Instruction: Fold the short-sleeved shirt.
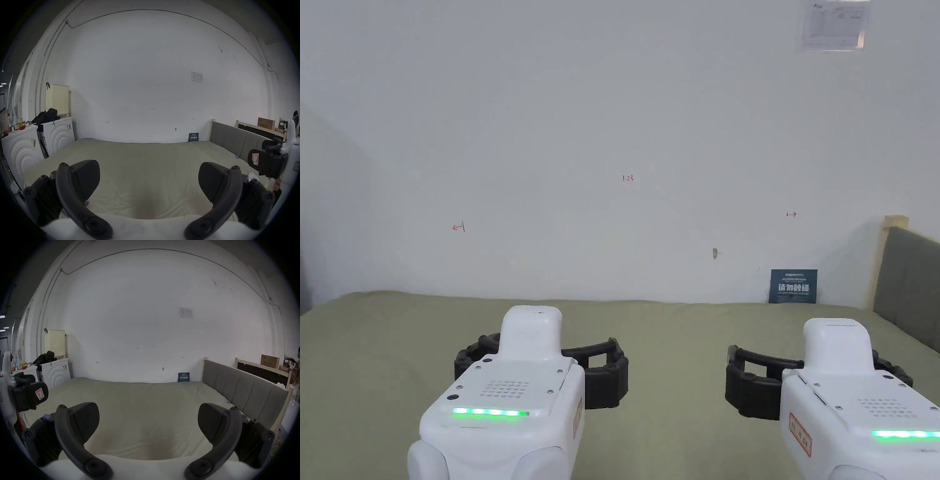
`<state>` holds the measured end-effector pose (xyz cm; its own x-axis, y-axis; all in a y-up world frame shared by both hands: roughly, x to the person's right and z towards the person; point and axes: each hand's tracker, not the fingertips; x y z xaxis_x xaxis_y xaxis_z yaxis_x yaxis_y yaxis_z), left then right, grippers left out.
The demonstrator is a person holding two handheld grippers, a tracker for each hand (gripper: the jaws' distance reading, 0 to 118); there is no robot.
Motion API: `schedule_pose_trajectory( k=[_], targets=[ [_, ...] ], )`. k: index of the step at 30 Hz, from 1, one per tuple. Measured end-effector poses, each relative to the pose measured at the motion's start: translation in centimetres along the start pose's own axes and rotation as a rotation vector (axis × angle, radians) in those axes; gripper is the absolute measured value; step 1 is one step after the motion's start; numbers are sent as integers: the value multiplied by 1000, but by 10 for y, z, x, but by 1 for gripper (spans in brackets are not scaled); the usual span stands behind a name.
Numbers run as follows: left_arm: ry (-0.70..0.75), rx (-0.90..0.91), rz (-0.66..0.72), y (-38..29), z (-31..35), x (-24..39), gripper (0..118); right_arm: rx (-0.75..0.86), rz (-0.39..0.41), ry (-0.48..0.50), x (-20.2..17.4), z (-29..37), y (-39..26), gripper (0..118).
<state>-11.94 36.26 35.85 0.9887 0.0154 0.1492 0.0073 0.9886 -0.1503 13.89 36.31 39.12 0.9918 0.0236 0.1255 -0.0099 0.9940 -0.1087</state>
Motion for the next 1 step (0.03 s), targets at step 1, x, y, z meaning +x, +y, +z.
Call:
schedule_pose_trajectory(
  k=[1],
  targets=[
    [0,-4,-2,0,0,0,118,19,5,-3,-2,1,-2,118]
  ],
)
